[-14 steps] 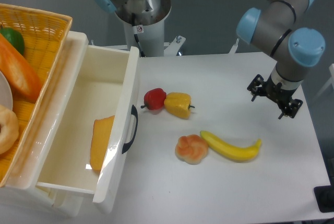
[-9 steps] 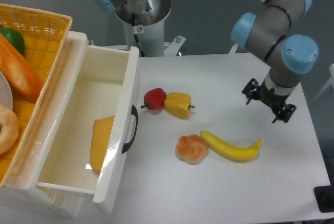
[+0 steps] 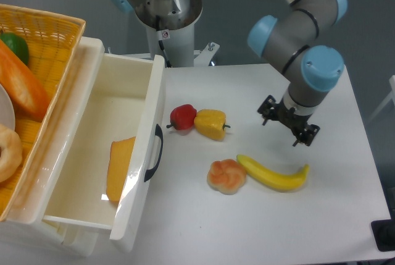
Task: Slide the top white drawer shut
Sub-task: 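Move the gripper from its start pose toward the open white drawer, then lower the gripper to the drawer front beside its black handle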
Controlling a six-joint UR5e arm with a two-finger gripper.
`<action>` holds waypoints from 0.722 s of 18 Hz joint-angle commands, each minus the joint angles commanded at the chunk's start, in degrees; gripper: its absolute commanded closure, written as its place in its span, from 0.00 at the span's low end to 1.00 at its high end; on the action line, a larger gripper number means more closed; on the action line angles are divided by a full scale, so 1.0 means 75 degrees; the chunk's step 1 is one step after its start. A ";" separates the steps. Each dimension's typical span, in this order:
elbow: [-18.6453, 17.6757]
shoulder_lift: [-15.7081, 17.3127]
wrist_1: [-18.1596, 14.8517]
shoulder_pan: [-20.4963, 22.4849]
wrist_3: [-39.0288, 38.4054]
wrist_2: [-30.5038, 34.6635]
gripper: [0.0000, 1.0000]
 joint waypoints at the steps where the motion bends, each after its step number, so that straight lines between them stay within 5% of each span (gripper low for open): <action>1: 0.0093 0.0023 0.0000 -0.0048 -0.0519 -0.0165 0.00; 7: 0.0479 0.0245 -0.0046 -0.0528 -0.2757 -0.0716 0.00; 13: 0.0809 0.0141 -0.0246 -0.1031 -0.4050 -0.1549 0.65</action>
